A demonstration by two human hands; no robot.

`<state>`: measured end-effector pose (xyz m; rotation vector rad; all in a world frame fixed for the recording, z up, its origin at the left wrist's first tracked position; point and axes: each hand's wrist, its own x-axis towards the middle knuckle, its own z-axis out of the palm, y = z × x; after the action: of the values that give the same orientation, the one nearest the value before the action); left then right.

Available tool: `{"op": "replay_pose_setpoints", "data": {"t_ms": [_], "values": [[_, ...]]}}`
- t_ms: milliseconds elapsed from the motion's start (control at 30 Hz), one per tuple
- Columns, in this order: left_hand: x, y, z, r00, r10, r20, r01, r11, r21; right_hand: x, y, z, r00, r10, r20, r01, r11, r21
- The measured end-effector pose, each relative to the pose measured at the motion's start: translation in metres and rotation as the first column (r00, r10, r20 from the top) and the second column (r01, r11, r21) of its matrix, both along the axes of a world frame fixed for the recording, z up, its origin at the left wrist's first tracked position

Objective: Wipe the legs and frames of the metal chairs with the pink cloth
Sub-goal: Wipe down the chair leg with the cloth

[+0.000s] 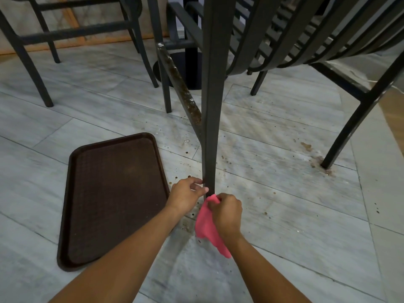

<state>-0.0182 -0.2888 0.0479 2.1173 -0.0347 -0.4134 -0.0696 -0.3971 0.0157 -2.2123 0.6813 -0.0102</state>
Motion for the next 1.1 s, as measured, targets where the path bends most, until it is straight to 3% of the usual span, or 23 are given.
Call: {"op": "replay_pose_setpoints", "data": {"t_ms": [233, 733, 1100], "values": [[0.000, -0.003, -0.003, 1.000, 0.011, -0.009, -0.011, 1.000, -0.006, 0.002, 0.004, -0.013, 0.999, -0.030, -0.033, 0.027, 0.997, -0.074], [-0.002, -0.006, 0.000, 0.999, 0.018, -0.031, -0.017, 1.000, 0.009, 0.000, 0.001, -0.030, 0.982, -0.008, -0.189, -0.003, 0.998, -0.062], [-0.015, -0.007, 0.020, 0.999, -0.003, -0.054, 0.004, 1.000, 0.014, -0.007, -0.001, -0.005, 0.994, 0.004, -0.112, -0.006, 1.000, -0.017]]}}
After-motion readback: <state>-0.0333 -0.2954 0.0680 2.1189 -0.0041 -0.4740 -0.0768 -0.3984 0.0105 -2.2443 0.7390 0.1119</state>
